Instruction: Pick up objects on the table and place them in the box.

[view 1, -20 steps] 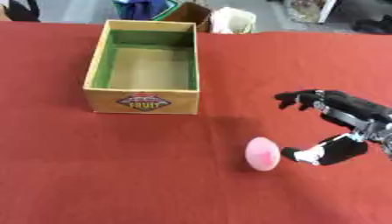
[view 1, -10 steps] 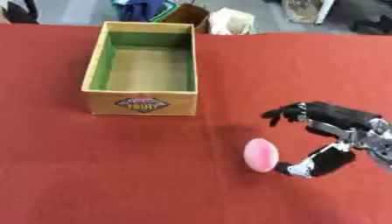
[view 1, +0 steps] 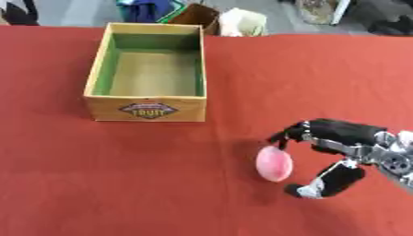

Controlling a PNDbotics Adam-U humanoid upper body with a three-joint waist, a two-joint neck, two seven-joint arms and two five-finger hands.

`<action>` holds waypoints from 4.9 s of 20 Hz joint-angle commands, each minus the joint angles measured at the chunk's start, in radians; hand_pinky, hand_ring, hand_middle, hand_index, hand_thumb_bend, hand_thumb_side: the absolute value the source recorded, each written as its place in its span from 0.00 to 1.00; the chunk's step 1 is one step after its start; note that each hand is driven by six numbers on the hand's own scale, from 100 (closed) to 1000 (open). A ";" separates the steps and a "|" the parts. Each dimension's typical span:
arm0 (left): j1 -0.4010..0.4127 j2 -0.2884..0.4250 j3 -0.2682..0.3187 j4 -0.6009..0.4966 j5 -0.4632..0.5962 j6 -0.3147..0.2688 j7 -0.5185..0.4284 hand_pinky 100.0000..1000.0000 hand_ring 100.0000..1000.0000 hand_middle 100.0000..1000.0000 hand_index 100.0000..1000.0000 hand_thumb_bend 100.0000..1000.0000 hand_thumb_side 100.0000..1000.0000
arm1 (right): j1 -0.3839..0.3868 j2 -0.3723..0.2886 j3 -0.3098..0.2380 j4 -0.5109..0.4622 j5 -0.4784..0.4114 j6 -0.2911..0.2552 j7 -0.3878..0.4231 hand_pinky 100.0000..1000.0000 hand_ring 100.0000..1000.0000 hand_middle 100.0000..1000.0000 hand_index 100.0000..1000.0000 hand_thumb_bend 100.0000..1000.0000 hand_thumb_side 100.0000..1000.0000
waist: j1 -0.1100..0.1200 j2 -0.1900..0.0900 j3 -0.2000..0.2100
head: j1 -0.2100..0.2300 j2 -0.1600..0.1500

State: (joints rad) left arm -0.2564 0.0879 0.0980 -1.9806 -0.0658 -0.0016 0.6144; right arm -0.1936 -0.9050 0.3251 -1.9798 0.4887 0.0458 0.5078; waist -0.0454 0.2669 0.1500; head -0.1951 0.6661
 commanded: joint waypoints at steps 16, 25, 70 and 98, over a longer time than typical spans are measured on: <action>-0.007 0.002 -0.009 -0.019 0.006 0.001 -0.011 0.47 0.44 0.36 0.50 0.00 0.60 | -0.028 0.001 0.041 -0.020 0.182 0.038 -0.182 0.63 0.74 0.47 0.74 0.09 0.18 | 0.008 -0.007 0.006 | -0.013 -0.026; -0.006 -0.001 -0.009 -0.019 0.009 0.001 -0.013 0.47 0.44 0.35 0.50 0.00 0.60 | -0.037 0.003 0.060 -0.020 0.213 0.020 -0.125 0.58 0.67 0.42 0.62 0.00 0.00 | 0.014 0.001 0.015 | -0.013 -0.034; 0.003 -0.003 -0.022 -0.019 0.016 0.009 -0.035 0.48 0.45 0.36 0.50 0.00 0.61 | -0.735 0.165 -0.005 0.018 -0.047 0.317 -0.234 0.41 0.46 0.17 0.25 0.00 0.00 | 0.019 -0.018 0.042 | -0.041 -0.027; -0.008 -0.025 -0.050 -0.019 0.045 0.010 -0.068 0.48 0.45 0.35 0.50 0.00 0.61 | -0.955 0.657 0.003 0.985 0.294 0.139 -0.421 0.46 0.52 0.27 0.40 0.00 0.00 | 0.038 0.014 0.129 | -0.113 -0.040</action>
State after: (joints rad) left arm -0.2552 0.0605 0.0511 -1.9806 -0.0235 0.0091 0.5505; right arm -1.1303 -0.2469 0.3421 -1.0074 0.7569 0.1973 0.0907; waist -0.0119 0.2967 0.2779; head -0.3044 0.6387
